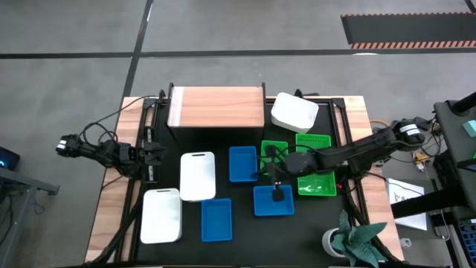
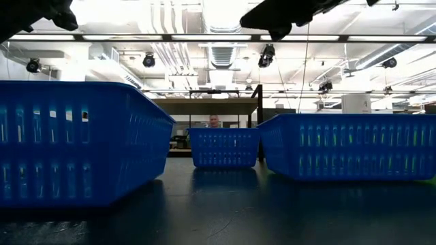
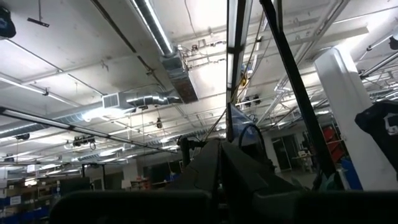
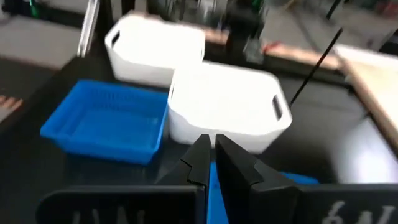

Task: Stack baskets on shelf by color
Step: Put the top blue bin on the shelf

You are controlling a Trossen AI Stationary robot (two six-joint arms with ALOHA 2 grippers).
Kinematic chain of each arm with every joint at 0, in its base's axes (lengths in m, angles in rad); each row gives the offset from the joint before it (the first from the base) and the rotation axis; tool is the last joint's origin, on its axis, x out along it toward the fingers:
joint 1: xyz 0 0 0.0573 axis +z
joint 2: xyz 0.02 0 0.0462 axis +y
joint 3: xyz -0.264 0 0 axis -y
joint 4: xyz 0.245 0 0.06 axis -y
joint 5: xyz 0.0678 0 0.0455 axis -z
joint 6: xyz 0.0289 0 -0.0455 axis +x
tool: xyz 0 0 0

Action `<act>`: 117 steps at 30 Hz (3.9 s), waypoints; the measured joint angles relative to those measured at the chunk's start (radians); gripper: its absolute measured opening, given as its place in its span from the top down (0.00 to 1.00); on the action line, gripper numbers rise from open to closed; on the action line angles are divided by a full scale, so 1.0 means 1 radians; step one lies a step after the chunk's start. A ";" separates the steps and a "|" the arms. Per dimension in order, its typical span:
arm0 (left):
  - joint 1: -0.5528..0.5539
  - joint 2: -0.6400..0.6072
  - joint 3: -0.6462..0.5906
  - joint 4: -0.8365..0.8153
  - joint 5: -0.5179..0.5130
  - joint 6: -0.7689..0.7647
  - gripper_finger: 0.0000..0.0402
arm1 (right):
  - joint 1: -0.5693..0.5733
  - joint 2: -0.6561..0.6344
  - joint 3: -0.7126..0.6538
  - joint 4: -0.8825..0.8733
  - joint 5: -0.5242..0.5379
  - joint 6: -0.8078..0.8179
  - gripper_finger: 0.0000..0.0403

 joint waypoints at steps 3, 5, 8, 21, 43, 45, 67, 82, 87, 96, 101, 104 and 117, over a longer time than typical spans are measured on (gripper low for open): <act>0.000 0.001 0.000 0.001 0.000 0.000 1.00 | 0.000 0.038 0.089 -0.158 0.000 0.035 0.96; 0.000 0.000 0.000 0.000 0.000 0.000 1.00 | 0.000 0.072 0.149 -0.249 0.000 0.053 0.96; 0.000 0.000 0.000 0.000 -0.004 0.000 1.00 | 0.000 0.134 0.240 -0.370 0.000 0.055 0.96; 0.000 0.000 0.000 0.000 -0.004 0.003 1.00 | -0.003 0.429 0.598 -0.771 -0.002 0.138 0.73; 0.000 0.000 -0.001 0.001 -0.005 0.003 1.00 | -0.072 0.614 0.624 -0.794 -0.002 0.135 0.59; 0.000 0.000 -0.001 0.000 -0.006 0.003 1.00 | -0.073 0.630 0.624 -0.791 -0.002 0.135 0.63; 0.000 0.000 -0.001 0.000 -0.008 0.004 1.00 | -0.059 0.619 0.712 -0.917 -0.003 0.120 0.98; 0.000 0.000 -0.001 0.000 -0.011 0.003 1.00 | -0.040 0.596 1.108 -1.141 0.040 -0.004 0.98; 0.000 -0.001 -0.001 0.000 -0.011 0.004 1.00 | -0.090 0.596 1.183 -1.131 0.103 -0.100 0.98; 0.000 -0.001 -0.001 0.001 -0.011 0.004 1.00 | -0.276 0.607 1.179 -0.976 0.102 -0.192 0.98; 0.000 -0.002 -0.001 0.000 -0.011 0.004 1.00 | -0.369 0.656 1.177 -0.909 0.077 -0.226 0.98; 0.000 -0.005 -0.001 0.000 -0.011 0.004 1.00 | -0.407 0.693 1.177 -0.873 0.042 -0.240 0.98; 0.000 -0.008 -0.001 0.013 -0.028 0.014 1.00 | -0.446 0.724 1.175 -0.877 0.045 -0.250 0.98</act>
